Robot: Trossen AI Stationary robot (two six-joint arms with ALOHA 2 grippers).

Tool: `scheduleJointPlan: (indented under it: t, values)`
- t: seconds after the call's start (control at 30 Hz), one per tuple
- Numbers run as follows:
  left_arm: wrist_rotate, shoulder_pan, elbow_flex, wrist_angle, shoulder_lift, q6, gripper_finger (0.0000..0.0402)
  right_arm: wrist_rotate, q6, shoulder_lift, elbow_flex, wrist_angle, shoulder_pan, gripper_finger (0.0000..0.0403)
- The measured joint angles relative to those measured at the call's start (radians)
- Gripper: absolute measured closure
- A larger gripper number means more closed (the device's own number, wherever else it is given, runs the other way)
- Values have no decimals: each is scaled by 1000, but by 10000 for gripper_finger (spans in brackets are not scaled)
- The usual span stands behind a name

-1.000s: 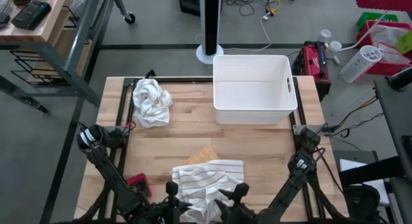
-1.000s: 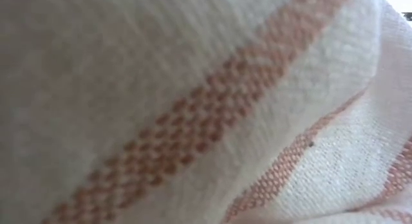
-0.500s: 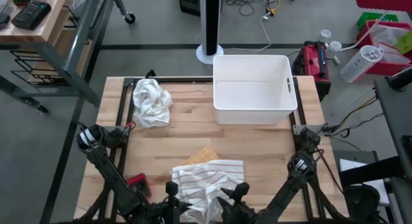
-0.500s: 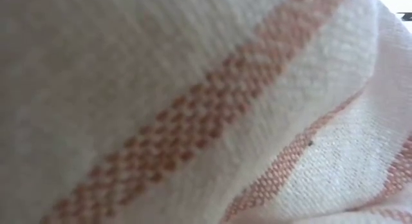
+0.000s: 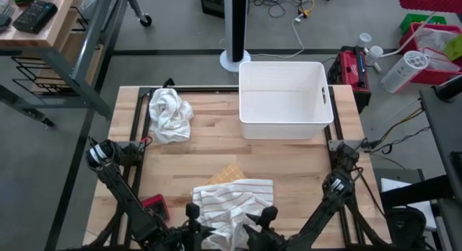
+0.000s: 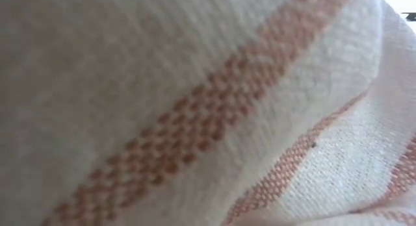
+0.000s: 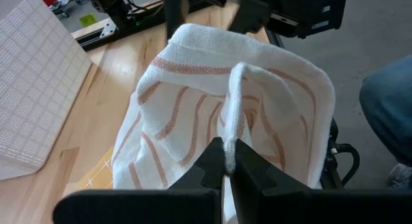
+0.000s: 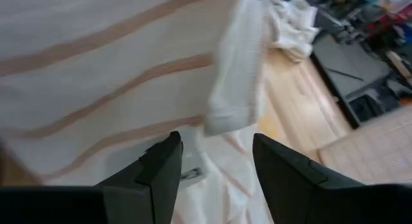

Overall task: Fold towel
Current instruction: Fold the white kitchen towel

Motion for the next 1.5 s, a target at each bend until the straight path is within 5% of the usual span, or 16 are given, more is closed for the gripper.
scheduleJointPlan:
  t: [0.37,0.6,0.7,0.87,1.3,1.5]
  values:
    - [0,2,0,2,0,0,400,2,-108,0,0,131,-19,220]
    - [0,5,0,3,1,0,400,155,-77,0,0,153,-29,225]
    - [0,6,0,3,1,0,400,233,-82,0,0,154,-29,261]
    - [0,6,0,8,1,0,400,316,-179,-11,0,189,-29,384]
    - [0,7,-1,13,1,3,400,353,-545,-14,0,524,-23,401]
    - [0,7,-1,14,1,3,400,319,-595,-14,0,594,-10,402]
